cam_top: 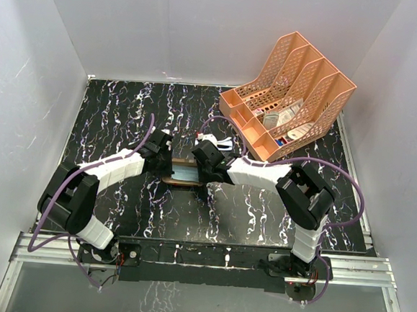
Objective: Organize the sunglasses
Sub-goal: Place the glasses cleaning cloth in the sunglasses case.
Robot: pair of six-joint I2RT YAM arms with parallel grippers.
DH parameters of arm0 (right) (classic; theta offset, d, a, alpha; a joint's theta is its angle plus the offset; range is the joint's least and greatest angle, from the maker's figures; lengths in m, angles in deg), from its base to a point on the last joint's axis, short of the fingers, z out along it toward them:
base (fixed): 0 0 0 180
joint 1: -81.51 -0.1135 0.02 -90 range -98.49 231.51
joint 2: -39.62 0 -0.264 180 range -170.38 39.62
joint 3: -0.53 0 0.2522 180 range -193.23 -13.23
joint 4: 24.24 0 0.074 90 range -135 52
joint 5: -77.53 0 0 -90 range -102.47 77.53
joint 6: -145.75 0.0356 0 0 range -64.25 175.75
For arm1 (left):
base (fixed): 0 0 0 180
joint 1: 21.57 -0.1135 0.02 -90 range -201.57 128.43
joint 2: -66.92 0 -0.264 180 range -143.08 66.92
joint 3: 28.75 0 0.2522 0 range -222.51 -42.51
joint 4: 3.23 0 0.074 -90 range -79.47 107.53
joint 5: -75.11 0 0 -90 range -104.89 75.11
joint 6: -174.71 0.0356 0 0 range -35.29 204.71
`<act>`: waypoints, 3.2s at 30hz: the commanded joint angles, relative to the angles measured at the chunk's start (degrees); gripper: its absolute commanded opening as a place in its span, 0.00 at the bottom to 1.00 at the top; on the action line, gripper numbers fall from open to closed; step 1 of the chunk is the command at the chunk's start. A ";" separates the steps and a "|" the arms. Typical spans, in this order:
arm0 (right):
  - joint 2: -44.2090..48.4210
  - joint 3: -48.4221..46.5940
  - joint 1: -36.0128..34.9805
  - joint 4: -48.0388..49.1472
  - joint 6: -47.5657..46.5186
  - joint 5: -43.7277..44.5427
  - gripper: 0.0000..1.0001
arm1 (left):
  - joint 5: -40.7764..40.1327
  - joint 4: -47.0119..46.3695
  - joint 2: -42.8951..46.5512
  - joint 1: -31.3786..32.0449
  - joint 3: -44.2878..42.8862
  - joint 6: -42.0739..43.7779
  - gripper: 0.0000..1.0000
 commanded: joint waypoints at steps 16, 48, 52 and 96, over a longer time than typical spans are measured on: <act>1.49 0.81 -1.24 0.03 0.08 2.98 0.00 | -1.40 4.55 -0.14 -0.28 -0.35 0.59 0.00; 0.26 -1.92 -1.24 -6.66 -1.39 1.73 0.00 | 1.41 9.54 0.53 -0.28 -1.12 1.56 0.00; 0.15 -1.39 -1.24 -5.94 -1.48 1.82 0.00 | 1.65 9.90 0.87 -0.28 -0.71 1.58 0.00; -1.23 -3.64 -1.68 -6.59 -4.11 6.21 0.00 | 4.73 8.08 1.20 -0.02 1.77 -1.19 0.00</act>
